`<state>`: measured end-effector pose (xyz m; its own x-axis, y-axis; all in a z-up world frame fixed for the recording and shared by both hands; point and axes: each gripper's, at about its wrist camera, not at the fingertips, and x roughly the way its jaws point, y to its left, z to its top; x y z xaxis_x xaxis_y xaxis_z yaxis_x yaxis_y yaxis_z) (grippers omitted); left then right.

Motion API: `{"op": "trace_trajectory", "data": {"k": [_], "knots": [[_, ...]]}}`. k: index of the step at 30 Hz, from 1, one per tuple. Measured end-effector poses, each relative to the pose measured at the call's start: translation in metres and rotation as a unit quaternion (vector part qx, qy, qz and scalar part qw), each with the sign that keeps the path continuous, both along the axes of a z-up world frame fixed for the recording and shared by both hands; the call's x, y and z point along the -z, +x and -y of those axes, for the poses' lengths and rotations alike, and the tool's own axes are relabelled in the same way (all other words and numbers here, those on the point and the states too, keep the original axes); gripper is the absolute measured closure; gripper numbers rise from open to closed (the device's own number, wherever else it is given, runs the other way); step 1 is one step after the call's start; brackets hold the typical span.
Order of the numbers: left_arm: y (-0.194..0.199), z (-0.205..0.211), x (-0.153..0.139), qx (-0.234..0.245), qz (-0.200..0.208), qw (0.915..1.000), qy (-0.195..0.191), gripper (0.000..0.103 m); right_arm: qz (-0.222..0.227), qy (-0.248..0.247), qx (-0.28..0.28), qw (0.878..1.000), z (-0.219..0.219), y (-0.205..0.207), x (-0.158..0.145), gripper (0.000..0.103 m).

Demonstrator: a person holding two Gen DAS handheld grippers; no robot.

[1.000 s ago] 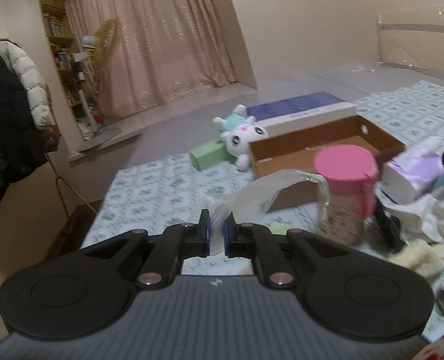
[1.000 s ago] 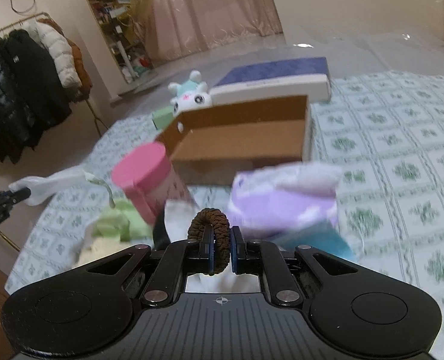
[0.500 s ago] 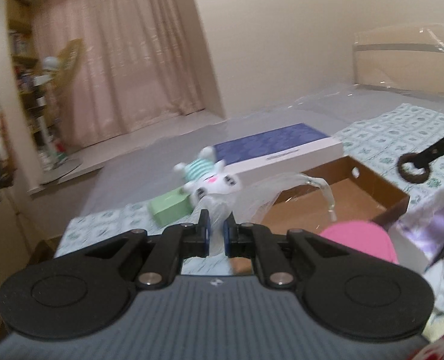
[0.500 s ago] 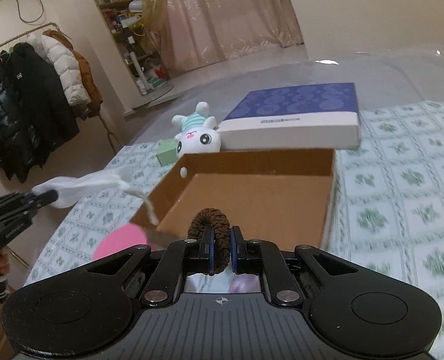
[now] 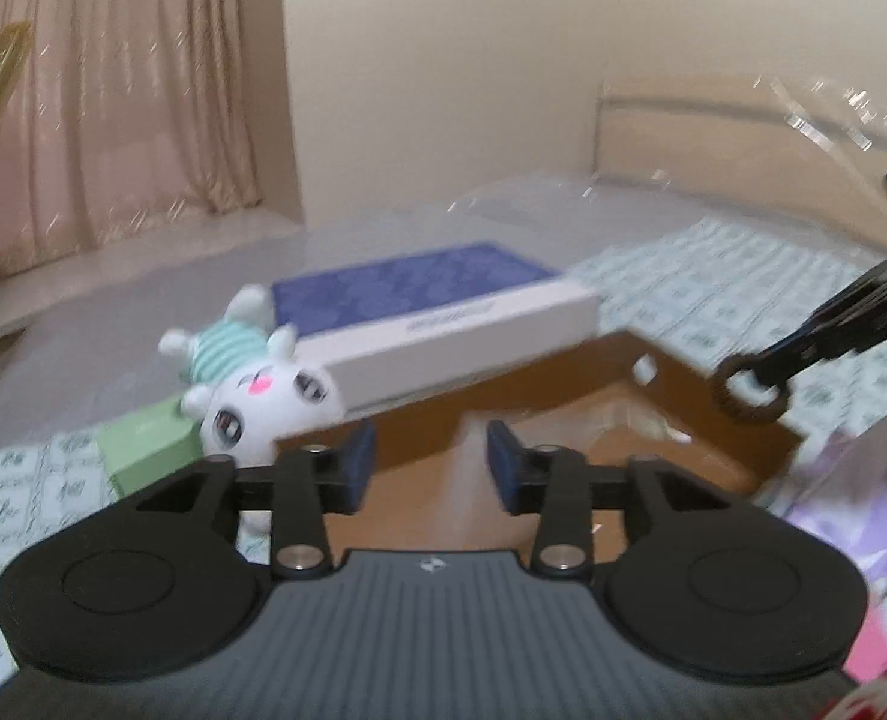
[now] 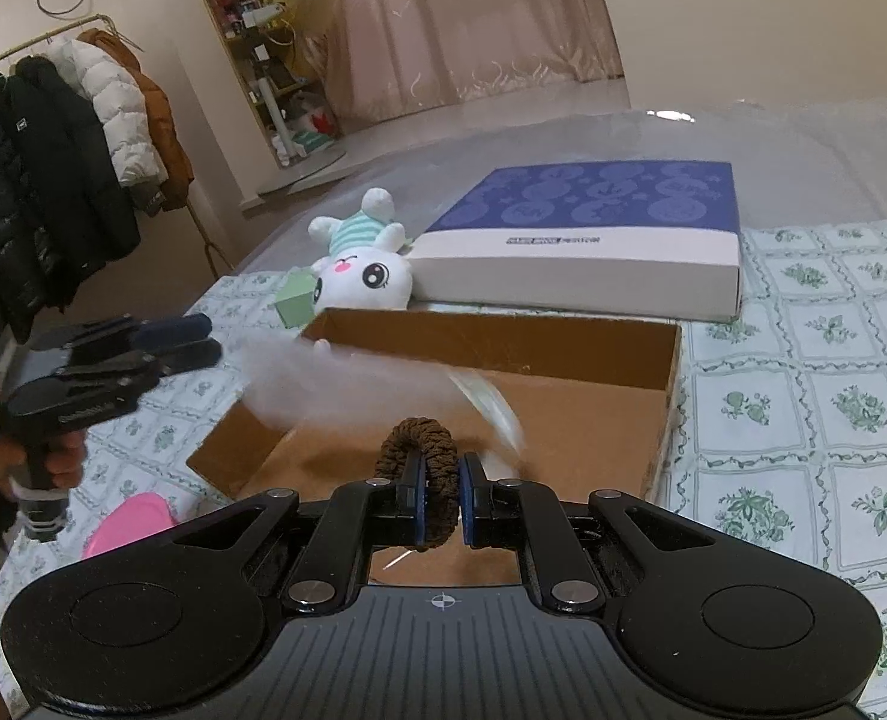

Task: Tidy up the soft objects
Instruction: 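Carry the brown hair tie into the cardboard box and release it, then return the right gripper to the pile and grasp the white cloth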

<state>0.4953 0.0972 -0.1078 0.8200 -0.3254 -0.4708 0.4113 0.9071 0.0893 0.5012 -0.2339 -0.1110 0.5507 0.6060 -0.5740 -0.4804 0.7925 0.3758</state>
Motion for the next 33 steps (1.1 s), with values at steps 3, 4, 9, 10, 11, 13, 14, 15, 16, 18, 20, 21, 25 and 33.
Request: {"op": "trace_trajectory", "data": {"k": [3, 4, 9, 10, 11, 13, 14, 15, 16, 18, 20, 21, 25, 33], "knots": [[-0.002, -0.005, 0.012, -0.016, -0.01, 0.9998, 0.013, 0.064, -0.002, -0.01, 0.001, 1.0, 0.002, 0.002, 0.004, 0.092], [-0.004, -0.008, 0.015, -0.022, -0.012, 0.9996, 0.014, 0.064, -0.004, -0.011, 0.001, 1.0, 0.002, 0.003, 0.006, 0.092], [-0.016, -0.026, 0.018, -0.055, -0.029, 0.998, 0.011, 0.064, -0.004, -0.006, 0.005, 1.0, -0.001, 0.006, 0.006, 0.092], [-0.019, -0.029, 0.017, -0.061, -0.033, 0.9975, 0.009, 0.064, -0.004, -0.002, 0.008, 1.0, -0.003, 0.007, 0.005, 0.092], [-0.022, -0.033, 0.015, -0.068, -0.038, 0.9969, 0.006, 0.064, -0.006, 0.003, 0.013, 1.0, -0.003, 0.009, 0.004, 0.088], [-0.028, -0.039, 0.014, -0.082, -0.042, 0.9957, 0.005, 0.063, -0.01, 0.02, 0.018, 1.0, -0.005, 0.014, 0.003, 0.065], [-0.032, -0.042, 0.013, -0.087, -0.043, 0.9952, 0.008, 0.062, -0.011, 0.028, 0.024, 0.999, -0.005, 0.016, 0.002, 0.043], [-0.036, -0.045, 0.012, -0.092, -0.044, 0.9948, 0.01, 0.062, -0.007, 0.035, 0.034, 0.999, -0.004, 0.016, 0.0, 0.037], [-0.04, -0.047, 0.012, -0.096, -0.045, 0.9942, 0.013, 0.062, -0.001, 0.037, 0.043, 0.998, -0.003, 0.016, -0.001, 0.036], [-0.048, -0.05, 0.011, -0.105, -0.048, 0.9932, 0.017, 0.061, 0.001, 0.035, 0.046, 0.998, -0.003, 0.016, -0.005, 0.036], [-0.056, -0.053, 0.01, -0.115, -0.052, 0.9919, 0.019, 0.061, -0.001, 0.033, 0.05, 0.998, 0.0, 0.014, -0.007, 0.036], [-0.062, -0.055, 0.009, -0.119, -0.054, 0.9913, 0.018, 0.061, -0.001, 0.028, 0.051, 0.998, 0.002, 0.011, -0.008, 0.036], [-0.088, -0.057, -0.001, -0.137, -0.063, 0.9885, 0.016, 0.061, 0.003, 0.014, 0.057, 0.998, 0.014, -0.007, -0.013, 0.036], [-0.158, -0.057, -0.033, -0.182, -0.072, 0.9806, 0.004, 0.059, 0.021, 0.023, 0.085, 0.996, 0.056, -0.076, -0.037, 0.036]]}}
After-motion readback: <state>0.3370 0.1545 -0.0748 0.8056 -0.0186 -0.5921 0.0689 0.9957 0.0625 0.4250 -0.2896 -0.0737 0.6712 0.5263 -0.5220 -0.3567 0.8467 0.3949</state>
